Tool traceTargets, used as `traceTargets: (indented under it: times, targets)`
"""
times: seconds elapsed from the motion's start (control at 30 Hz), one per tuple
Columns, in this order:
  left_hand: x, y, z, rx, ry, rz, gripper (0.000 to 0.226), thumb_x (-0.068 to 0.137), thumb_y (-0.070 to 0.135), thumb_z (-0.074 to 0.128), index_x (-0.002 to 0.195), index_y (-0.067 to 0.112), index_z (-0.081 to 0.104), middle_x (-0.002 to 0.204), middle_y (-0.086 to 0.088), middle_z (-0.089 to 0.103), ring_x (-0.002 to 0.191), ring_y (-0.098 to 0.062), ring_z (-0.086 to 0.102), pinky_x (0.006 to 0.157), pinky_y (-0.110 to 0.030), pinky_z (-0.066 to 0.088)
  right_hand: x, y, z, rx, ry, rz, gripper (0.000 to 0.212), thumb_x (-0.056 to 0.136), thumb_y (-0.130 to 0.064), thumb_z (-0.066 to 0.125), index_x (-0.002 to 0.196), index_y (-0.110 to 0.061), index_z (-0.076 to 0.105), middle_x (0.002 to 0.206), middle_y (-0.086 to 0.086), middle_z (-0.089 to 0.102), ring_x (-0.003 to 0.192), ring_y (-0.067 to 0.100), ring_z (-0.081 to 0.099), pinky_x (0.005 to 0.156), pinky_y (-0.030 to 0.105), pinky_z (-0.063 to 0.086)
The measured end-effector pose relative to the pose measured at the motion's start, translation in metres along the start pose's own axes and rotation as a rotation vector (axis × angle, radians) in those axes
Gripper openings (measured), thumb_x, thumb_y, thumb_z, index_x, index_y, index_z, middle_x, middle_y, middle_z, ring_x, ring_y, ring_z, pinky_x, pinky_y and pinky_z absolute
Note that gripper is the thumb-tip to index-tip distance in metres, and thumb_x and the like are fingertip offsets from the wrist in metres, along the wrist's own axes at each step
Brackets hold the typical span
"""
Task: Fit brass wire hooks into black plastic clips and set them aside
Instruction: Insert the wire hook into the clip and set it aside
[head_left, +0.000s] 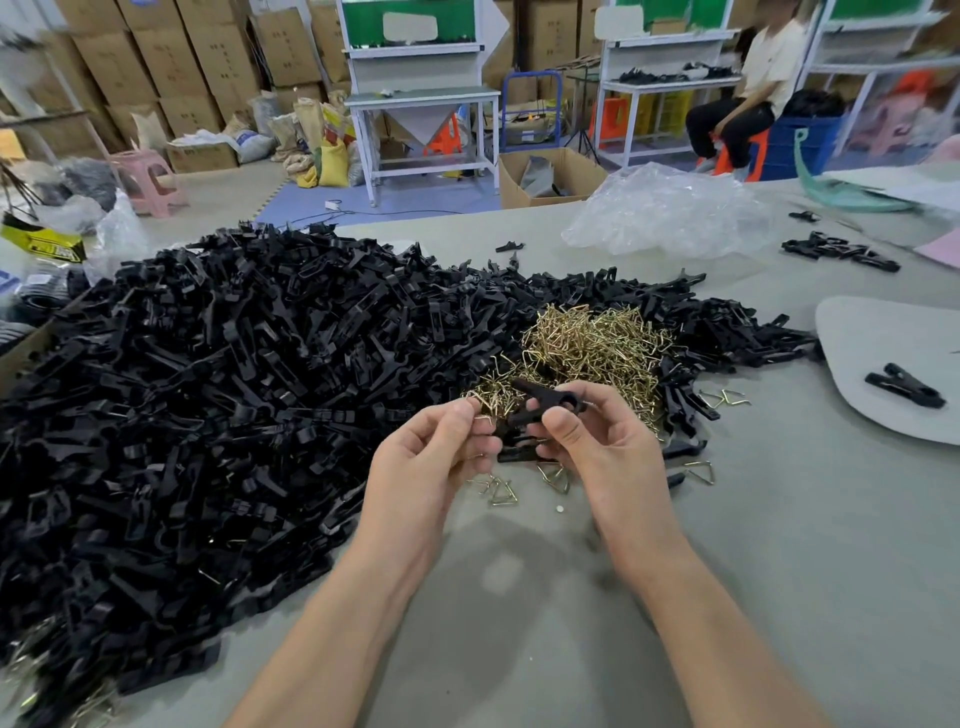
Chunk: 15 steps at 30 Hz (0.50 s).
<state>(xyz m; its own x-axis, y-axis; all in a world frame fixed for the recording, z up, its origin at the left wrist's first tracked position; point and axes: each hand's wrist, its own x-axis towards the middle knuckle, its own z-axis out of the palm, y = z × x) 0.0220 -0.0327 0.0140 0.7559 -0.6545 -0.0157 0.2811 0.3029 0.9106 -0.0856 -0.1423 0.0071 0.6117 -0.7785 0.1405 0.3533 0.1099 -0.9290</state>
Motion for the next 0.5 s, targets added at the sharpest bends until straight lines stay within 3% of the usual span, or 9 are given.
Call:
traceTargets:
  times: [0.1, 0.2, 0.33, 0.4, 0.5]
  targets:
    - [-0.004, 0.004, 0.006, -0.116, -0.038, -0.071, 0.019, 0.083, 0.024, 0.067, 0.094, 0.009, 0.070, 0.085, -0.004, 0.073, 0.071, -0.011, 0.067, 0.061, -0.022, 0.055, -0.002, 0.000, 0.001, -0.025, -0.046, -0.010, 0.029, 0.066, -0.040, 0.081, 0.093, -0.035, 0.073, 0.095, 0.016, 0.075, 0.081, 0.021, 0.071, 0.076, 0.028, 0.060]
    - [-0.005, 0.005, 0.006, -0.125, -0.007, -0.099, 0.008, 0.090, 0.020, 0.065, 0.090, 0.012, 0.069, 0.085, -0.003, 0.073, 0.071, -0.011, 0.067, 0.061, -0.022, 0.055, -0.002, 0.001, 0.001, -0.012, -0.054, -0.006, 0.029, 0.068, -0.036, 0.080, 0.096, -0.031, 0.072, 0.097, 0.018, 0.075, 0.083, 0.020, 0.071, 0.076, 0.027, 0.059]
    - [-0.001, 0.003, -0.004, 0.201, 0.106, 0.035, 0.012, 0.095, 0.018, 0.064, 0.084, 0.015, 0.068, 0.077, 0.003, 0.070, 0.068, -0.011, 0.061, 0.062, -0.024, 0.053, 0.001, 0.001, -0.001, -0.011, -0.013, -0.012, 0.030, 0.073, -0.027, 0.076, 0.102, -0.023, 0.068, 0.096, 0.012, 0.077, 0.086, 0.020, 0.073, 0.075, 0.024, 0.058]
    - [-0.001, -0.001, -0.010, 0.508, 0.106, 0.239, 0.010, 0.096, 0.022, 0.065, 0.086, 0.021, 0.069, 0.076, 0.008, 0.069, 0.069, -0.013, 0.061, 0.067, -0.028, 0.054, 0.000, 0.002, 0.000, -0.038, -0.017, -0.023, 0.030, 0.071, -0.032, 0.078, 0.099, -0.027, 0.069, 0.098, 0.012, 0.077, 0.086, 0.021, 0.073, 0.076, 0.025, 0.058]
    - [-0.005, -0.007, -0.009, 0.771, 0.039, 0.470, 0.008, 0.097, 0.025, 0.063, 0.093, 0.029, 0.068, 0.083, 0.013, 0.069, 0.071, -0.006, 0.061, 0.066, -0.017, 0.048, -0.002, 0.002, 0.001, -0.068, -0.051, -0.031, 0.028, 0.074, -0.032, 0.077, 0.100, -0.027, 0.069, 0.098, 0.008, 0.078, 0.086, 0.015, 0.072, 0.076, 0.023, 0.057]
